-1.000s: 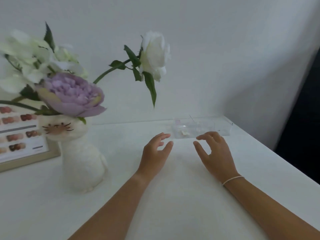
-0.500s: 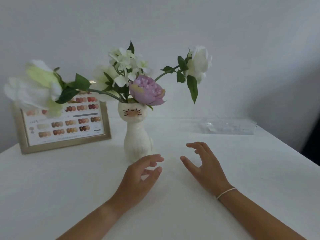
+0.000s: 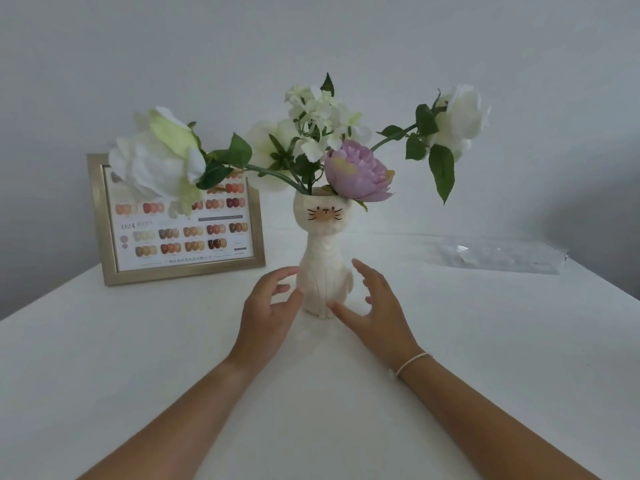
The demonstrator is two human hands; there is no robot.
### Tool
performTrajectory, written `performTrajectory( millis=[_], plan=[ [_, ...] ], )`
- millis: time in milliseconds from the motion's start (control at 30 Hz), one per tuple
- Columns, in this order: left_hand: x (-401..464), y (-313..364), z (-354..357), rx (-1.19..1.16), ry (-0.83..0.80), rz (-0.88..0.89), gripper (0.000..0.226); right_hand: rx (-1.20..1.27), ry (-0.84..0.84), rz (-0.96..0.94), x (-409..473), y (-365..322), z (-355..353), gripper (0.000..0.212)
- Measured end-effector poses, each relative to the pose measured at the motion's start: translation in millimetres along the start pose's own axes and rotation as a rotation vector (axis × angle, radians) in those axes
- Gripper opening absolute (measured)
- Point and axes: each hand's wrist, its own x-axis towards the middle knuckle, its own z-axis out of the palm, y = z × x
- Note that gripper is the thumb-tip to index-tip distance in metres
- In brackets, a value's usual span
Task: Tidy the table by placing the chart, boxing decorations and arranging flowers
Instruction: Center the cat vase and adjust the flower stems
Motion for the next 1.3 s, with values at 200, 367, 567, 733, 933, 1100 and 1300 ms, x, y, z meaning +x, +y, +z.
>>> performTrajectory(
  millis=[200,367,567,733,933,1100,1300],
  plan=[
    [11.4,-8.4,-1.7,-0.001,-0.133,-0.072,0.048,0.216,-0.014,0.130,13.2,-1.5,3.6,0.071],
    [18.4,-12.7,0.3,-0.025,-0.227,-0.061,0.056,0.261,-0.079,0.156,16.8,1.2,0.8,0.064],
    [22.4,-12.9,2.6,-0.128,-0.219,-0.063,0.054,0.279,-0.094,0.139,17.0,3.4,1.5,0.055],
    [25.8,-9.6,6.5,-0.177,-0.219,-0.078,0.054,0.278,-0.082,0.134,20.3,4.8,-0.1,0.053],
    [33.9,-9.9,12.7,-0.197,-0.229,-0.080,0.053,0.254,-0.053,0.130,28.2,10.7,0.9,0.052],
    [48.9,-8.8,32.3,-0.179,-0.238,-0.066,0.052,0.217,-0.019,0.110,42.8,24.9,-11.3,0.050],
    [82.1,-13.1,65.2,-0.167,-0.263,-0.048,0.051,0.199,0.027,0.116,74.4,48.7,-26.5,0.052]
  ],
)
